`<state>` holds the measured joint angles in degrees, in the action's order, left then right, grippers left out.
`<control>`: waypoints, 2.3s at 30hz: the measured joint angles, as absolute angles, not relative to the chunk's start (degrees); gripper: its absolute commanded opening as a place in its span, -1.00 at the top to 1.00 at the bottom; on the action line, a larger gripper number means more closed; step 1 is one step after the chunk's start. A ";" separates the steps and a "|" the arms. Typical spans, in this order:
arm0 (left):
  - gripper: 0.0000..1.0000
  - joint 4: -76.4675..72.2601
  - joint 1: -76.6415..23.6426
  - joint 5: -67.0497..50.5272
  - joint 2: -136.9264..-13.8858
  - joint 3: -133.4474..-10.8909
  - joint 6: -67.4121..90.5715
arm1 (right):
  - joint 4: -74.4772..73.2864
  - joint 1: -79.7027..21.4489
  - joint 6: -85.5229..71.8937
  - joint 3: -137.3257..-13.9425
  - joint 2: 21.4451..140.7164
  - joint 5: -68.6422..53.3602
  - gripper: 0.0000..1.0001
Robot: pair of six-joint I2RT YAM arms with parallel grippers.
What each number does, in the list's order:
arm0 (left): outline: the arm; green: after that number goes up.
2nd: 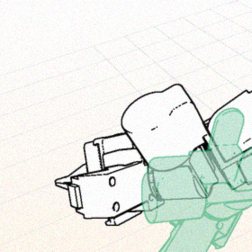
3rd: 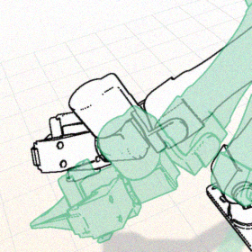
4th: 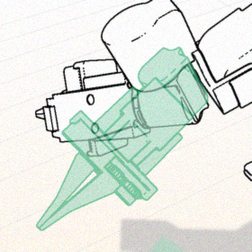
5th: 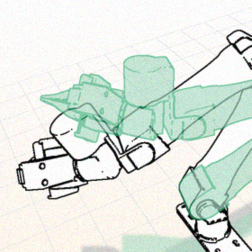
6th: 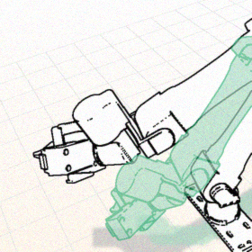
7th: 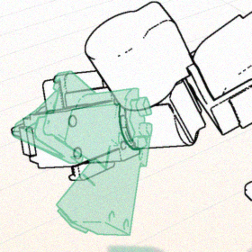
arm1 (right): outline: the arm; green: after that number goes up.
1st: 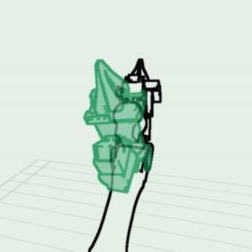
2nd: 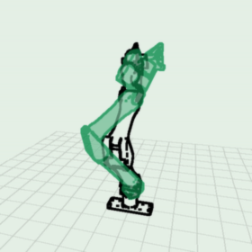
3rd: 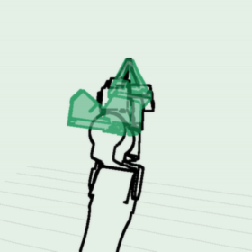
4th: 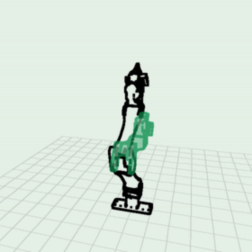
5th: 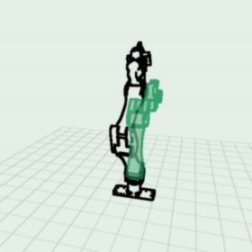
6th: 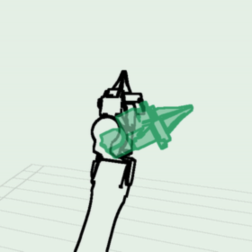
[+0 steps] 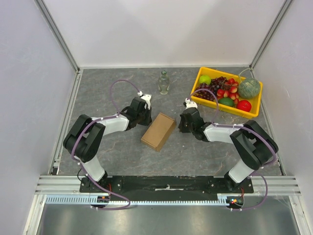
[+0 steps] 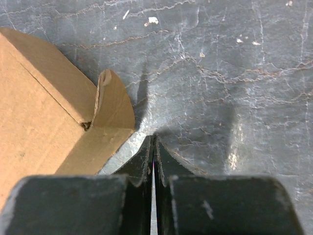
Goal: Fold the paper box
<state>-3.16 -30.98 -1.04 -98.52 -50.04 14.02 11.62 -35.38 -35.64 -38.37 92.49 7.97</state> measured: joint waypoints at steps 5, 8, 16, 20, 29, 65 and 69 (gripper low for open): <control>0.44 -5.28 -31.00 -3.84 -98.54 -50.09 14.02 | 12.43 -35.38 -36.05 -40.53 94.85 6.76 0.92; 0.44 -6.44 -31.31 -5.39 -98.56 -50.09 14.02 | 12.99 -35.38 -36.27 -41.67 96.16 5.80 0.92; 0.44 -7.81 -33.56 -6.66 -98.56 -50.06 14.00 | 13.21 -35.09 -36.97 -42.94 97.38 4.23 0.93; 0.44 -7.88 -34.15 -6.22 -98.56 -49.60 14.00 | 13.23 -34.72 -37.69 -43.13 97.62 3.70 0.93; 0.35 -7.57 -34.00 -2.68 -96.18 -45.17 17.34 | 11.94 -34.63 -38.83 -43.09 97.03 5.52 1.00; 0.37 -7.40 -53.95 7.77 -69.60 -19.88 41.82 | 1.52 -56.34 -49.39 -28.05 77.82 8.27 1.00; 0.37 -5.91 -57.14 12.23 -70.54 -21.04 42.85 | 0.56 -58.54 -50.52 -29.23 78.98 11.79 1.00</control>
<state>-5.91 -57.14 12.23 -70.54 -21.04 42.85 0.56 -58.54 -50.52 -29.23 78.98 11.79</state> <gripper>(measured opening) 0.315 0.004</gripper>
